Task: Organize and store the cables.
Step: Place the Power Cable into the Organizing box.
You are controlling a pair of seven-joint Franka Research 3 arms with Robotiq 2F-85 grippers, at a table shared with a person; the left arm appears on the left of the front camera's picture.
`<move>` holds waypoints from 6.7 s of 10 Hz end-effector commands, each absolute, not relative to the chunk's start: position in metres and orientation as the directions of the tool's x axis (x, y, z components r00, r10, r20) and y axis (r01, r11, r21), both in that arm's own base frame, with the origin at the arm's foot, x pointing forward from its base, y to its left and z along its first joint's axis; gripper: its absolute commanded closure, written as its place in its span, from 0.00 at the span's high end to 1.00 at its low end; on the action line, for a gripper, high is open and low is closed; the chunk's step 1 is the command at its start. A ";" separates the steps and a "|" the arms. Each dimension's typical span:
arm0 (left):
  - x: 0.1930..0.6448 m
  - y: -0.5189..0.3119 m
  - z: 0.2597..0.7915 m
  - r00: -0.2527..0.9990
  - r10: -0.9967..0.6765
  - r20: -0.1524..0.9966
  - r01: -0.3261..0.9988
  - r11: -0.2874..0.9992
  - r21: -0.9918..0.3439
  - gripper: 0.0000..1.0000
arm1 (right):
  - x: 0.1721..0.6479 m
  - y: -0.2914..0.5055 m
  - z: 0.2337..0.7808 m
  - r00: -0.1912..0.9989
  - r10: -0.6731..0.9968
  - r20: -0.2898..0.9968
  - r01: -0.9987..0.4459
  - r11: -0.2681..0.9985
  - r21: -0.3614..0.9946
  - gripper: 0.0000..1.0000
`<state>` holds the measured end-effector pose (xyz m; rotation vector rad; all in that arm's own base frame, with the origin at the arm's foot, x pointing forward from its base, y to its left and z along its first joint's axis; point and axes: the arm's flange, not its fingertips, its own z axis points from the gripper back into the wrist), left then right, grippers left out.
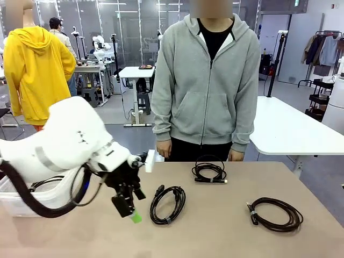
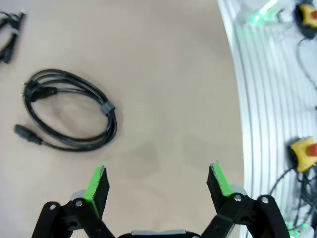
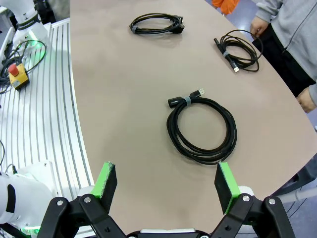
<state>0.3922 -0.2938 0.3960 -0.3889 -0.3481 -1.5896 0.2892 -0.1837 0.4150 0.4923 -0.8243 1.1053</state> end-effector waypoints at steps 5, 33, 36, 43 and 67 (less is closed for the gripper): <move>0.417 -0.363 0.369 -0.024 -0.963 0.270 0.999 -0.011 0.049 1.00 | 0.289 -0.185 0.415 0.185 0.573 0.799 -0.921 0.384 -0.061 1.00; 0.431 -0.407 0.400 0.093 -0.970 0.225 0.982 0.127 0.142 0.09 | 0.289 -0.185 0.415 0.185 0.573 0.799 -0.921 0.384 -0.061 1.00; 0.431 -0.407 0.400 0.093 -0.970 0.225 0.982 0.127 0.142 0.09 | 0.289 -0.185 0.415 0.185 0.573 0.799 -0.921 0.384 -0.061 1.00; 0.441 -0.361 0.449 -0.163 -0.955 0.246 0.980 -0.128 0.154 0.15 | 0.289 -0.185 0.415 0.185 0.573 0.799 -0.921 0.384 -0.061 1.00; 0.419 0.009 0.575 0.116 -0.976 0.182 0.919 0.175 0.353 0.15 | 0.289 -0.185 0.415 0.185 0.573 0.799 -0.921 0.384 -0.061 1.00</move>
